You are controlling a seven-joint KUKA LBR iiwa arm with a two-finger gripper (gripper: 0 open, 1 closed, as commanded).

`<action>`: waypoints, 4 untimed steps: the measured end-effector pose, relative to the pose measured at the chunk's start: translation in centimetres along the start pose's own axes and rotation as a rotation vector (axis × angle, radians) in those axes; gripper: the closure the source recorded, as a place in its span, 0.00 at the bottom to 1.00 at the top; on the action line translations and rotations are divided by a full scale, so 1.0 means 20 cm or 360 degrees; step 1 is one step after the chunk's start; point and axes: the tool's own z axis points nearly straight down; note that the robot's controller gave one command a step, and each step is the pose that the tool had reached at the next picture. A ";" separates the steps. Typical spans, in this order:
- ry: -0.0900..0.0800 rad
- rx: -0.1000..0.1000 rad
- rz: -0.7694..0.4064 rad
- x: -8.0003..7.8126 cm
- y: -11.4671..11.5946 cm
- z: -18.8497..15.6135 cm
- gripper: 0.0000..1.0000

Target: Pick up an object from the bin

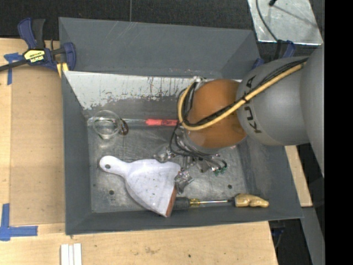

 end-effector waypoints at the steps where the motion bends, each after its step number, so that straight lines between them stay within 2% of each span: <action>1: 0.0007 -0.0001 0.0044 -0.09 0.07 -1.05 1.00; 2: -0.0002 0.0001 0.0045 -0.10 0.07 -1.11 1.00; 3: -0.0011 0.0005 -0.0099 -0.09 0.02 -0.98 1.00; 4: -0.0002 0.0004 -0.0345 0.01 -0.18 -0.62 1.00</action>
Offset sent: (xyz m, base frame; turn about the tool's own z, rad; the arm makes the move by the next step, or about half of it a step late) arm 0.0000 0.0000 0.0000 0.0000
